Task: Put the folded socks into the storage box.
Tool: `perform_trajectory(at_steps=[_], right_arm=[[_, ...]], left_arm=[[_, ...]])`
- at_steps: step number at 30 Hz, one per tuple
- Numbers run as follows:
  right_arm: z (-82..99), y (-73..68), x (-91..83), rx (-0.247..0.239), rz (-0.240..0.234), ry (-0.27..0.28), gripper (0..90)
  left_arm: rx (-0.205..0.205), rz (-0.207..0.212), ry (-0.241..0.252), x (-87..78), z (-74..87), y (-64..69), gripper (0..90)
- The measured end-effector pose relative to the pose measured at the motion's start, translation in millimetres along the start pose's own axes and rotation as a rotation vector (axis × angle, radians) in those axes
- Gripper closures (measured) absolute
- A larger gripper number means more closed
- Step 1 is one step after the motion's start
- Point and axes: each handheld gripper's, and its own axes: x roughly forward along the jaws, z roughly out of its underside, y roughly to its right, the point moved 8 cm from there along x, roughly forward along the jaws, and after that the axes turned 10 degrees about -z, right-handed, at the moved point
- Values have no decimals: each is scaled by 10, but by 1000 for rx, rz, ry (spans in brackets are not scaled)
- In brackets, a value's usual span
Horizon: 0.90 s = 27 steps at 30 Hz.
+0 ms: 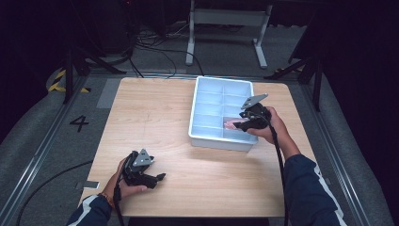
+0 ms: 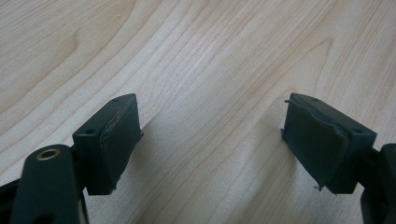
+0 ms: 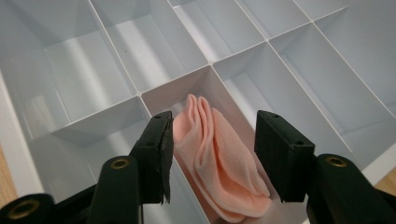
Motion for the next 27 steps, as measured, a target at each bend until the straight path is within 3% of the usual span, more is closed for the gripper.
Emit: perform_trajectory(at_steps=[14,27], right_arm=[[-11,-91,-79,-29,10,-10,450],[-5,-168,-259,-50,34,-24,395]], left_arm=[[5,-2,0,-2,1,-4,193],[0,-3,2,-3,3,0,193]])
